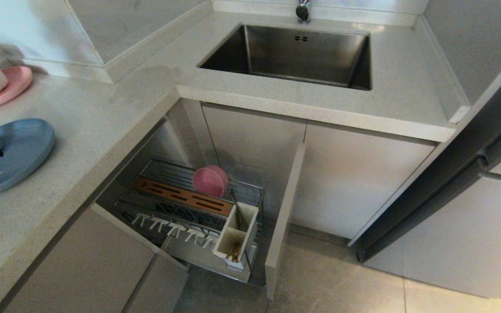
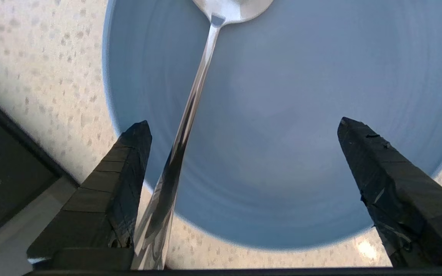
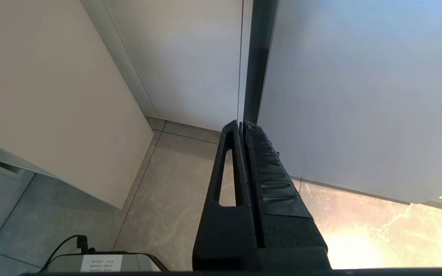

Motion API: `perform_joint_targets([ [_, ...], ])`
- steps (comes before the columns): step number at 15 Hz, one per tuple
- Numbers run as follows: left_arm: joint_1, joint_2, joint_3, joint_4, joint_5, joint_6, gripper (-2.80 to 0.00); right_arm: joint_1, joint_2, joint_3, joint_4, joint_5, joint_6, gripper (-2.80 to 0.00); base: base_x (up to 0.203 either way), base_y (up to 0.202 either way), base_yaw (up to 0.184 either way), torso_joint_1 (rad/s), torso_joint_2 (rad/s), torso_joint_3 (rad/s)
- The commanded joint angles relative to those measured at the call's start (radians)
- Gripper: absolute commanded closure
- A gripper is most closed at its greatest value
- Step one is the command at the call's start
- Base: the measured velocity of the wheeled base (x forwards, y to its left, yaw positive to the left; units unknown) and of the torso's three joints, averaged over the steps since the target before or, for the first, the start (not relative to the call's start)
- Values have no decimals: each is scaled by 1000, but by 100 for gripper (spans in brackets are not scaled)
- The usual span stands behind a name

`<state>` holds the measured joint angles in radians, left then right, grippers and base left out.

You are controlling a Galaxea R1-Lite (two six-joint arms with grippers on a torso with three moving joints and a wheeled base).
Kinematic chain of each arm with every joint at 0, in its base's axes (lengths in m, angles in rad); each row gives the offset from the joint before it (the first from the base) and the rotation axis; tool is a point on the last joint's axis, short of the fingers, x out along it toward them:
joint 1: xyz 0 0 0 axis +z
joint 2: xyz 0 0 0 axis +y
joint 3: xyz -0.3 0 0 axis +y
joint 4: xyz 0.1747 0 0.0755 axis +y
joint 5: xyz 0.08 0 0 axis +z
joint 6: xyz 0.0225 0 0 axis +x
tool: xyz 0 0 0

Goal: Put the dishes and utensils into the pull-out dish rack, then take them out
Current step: Pick up the spoon and place it in the cupboard

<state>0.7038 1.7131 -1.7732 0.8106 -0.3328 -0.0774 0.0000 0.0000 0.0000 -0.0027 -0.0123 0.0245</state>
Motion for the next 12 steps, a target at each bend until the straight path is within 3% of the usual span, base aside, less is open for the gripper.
perform_joint_targets([
  [1, -1, 10, 0, 1, -3, -1, -280, 0, 1, 0, 0, 0, 0, 0, 0, 0, 0, 0, 0, 0],
  [12, -33, 26, 15, 1, -3, -2, -280, 0, 0, 0, 0, 0, 0, 0, 0, 0, 0, 0, 0, 0],
])
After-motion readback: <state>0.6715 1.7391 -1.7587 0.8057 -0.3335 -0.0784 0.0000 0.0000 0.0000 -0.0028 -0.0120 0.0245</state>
